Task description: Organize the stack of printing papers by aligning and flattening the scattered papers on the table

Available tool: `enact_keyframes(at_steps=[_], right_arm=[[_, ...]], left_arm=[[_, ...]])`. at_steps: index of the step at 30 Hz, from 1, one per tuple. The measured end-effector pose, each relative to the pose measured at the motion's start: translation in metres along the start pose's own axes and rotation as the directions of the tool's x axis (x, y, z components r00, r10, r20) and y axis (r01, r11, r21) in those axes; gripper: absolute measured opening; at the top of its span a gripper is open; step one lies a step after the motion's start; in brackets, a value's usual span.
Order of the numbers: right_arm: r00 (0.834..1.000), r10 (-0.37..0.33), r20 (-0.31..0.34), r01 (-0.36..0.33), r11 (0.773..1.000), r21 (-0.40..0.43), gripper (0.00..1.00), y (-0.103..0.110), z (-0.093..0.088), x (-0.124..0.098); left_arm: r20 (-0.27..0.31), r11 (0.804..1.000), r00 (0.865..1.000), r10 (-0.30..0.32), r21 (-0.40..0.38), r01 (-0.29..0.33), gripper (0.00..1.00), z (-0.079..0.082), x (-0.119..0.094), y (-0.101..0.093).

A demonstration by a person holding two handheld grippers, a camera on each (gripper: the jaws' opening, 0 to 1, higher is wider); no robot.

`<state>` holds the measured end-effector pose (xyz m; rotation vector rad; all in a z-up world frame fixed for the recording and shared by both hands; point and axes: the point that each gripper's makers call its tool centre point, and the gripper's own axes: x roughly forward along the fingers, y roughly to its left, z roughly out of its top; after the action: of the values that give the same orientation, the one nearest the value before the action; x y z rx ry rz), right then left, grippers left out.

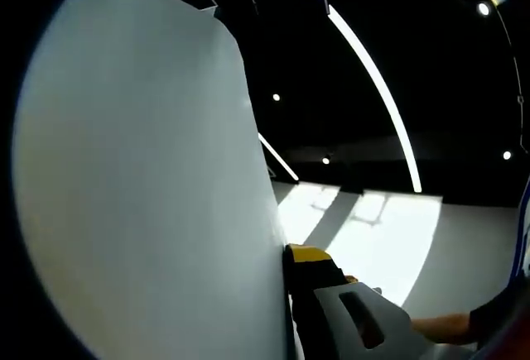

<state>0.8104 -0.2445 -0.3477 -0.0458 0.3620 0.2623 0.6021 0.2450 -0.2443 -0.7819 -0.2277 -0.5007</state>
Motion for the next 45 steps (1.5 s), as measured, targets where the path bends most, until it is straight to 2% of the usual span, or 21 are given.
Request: enact_keyframes(at_steps=[3, 13, 18, 21, 26, 32, 36, 41, 45], right_arm=[[1.0, 0.015, -0.001, -0.015, 1.0, -0.005, 0.55, 0.008, -0.001, -0.002], [1.0, 0.028, -0.009, -0.028, 1.0, 0.002, 0.44, 0.019, -0.007, -0.011], [1.0, 0.015, 0.013, -0.014, 0.997, -0.081, 0.32, 0.023, -0.006, -0.015], [1.0, 0.023, 0.017, -0.021, 0.995, -0.095, 0.27, 0.025, -0.005, -0.015], [0.997, 0.061, 0.04, -0.06, 0.998, -0.026, 0.23, 0.028, 0.001, -0.015], [0.989, 0.129, 0.071, -0.133, 0.99, 0.044, 0.16, 0.033, 0.009, -0.015], [0.984, 0.163, 0.076, -0.17, 0.98, 0.1, 0.07, 0.032, 0.012, -0.014], [0.977, 0.188, 0.096, -0.198, 0.974, 0.112, 0.03, 0.027, 0.017, -0.012], [0.97, 0.211, 0.125, -0.224, 0.969, 0.107, 0.02, 0.032, 0.022, -0.015]], left_arm=[[-0.001, 1.0, 1.0, 0.0, 0.0, 0.0, 0.07, 0.0, 0.0, 0.0], [0.0, 1.0, 1.0, -0.002, -0.001, 0.002, 0.07, 0.001, -0.001, 0.001], [0.002, 1.0, 1.0, -0.003, -0.003, 0.003, 0.07, 0.002, -0.001, 0.002], [0.002, 1.0, 1.0, -0.003, -0.004, 0.003, 0.07, 0.004, 0.0, 0.009], [0.003, 1.0, 1.0, -0.005, -0.005, 0.005, 0.07, 0.005, 0.0, 0.015], [0.004, 1.0, 1.0, -0.006, -0.006, 0.006, 0.07, 0.006, 0.0, 0.02], [0.004, 1.0, 1.0, -0.006, -0.006, 0.006, 0.07, 0.006, 0.0, 0.019], [0.005, 1.0, 1.0, -0.005, -0.006, 0.005, 0.07, 0.004, 0.0, 0.017], [0.005, 1.0, 1.0, -0.006, -0.005, 0.006, 0.07, 0.004, 0.0, 0.016]])
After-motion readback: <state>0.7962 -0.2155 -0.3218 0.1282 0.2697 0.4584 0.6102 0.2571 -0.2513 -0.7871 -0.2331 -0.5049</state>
